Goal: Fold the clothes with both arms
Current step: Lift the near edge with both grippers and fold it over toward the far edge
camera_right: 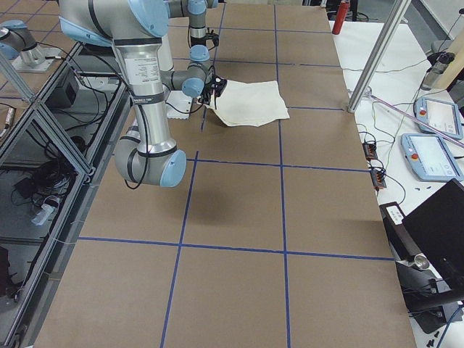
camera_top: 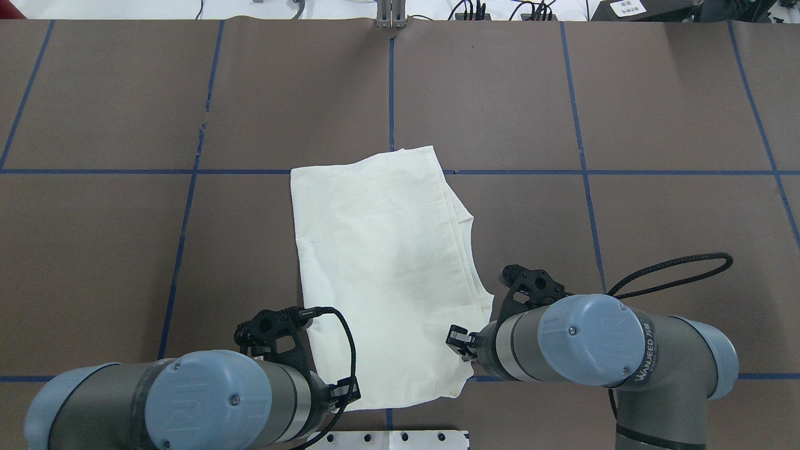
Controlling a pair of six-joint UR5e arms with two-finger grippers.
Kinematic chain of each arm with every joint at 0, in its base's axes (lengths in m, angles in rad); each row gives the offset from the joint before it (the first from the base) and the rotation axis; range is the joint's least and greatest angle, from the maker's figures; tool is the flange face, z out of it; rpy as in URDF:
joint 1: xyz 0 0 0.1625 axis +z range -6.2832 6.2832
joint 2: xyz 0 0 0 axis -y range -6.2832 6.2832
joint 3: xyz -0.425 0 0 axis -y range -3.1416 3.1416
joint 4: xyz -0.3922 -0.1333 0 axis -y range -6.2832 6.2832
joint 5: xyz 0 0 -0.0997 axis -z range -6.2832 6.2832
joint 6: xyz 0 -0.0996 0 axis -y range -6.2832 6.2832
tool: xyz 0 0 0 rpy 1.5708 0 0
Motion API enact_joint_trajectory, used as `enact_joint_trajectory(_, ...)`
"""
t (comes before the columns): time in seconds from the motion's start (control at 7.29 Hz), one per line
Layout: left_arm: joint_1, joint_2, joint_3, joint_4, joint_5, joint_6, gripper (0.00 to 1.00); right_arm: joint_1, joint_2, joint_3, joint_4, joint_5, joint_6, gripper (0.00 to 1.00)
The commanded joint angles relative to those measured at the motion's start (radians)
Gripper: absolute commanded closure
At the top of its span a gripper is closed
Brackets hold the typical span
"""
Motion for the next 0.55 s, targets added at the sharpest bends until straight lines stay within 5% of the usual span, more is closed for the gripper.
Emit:
enact_joint_trajectory(0.0, -0.125, -0.015, 0.003, -0.002, -0.005, 0.070, 1.00, 0.136, 0.102, -0.074, -0.001, 0.006, -0.044, 1.00)
enact_joint_trajectory(0.27, -0.329, -0.026, 0.101, -0.050, -0.075, 0.180, 1.00, 0.309, 0.235, -0.238, 0.001, 0.110, -0.055, 1.00)
enact_joint_trajectory(0.41, -0.379, -0.032, 0.206, -0.161, -0.078, 0.182, 1.00, 0.355, 0.329, -0.392, 0.039, 0.123, -0.068, 1.00)
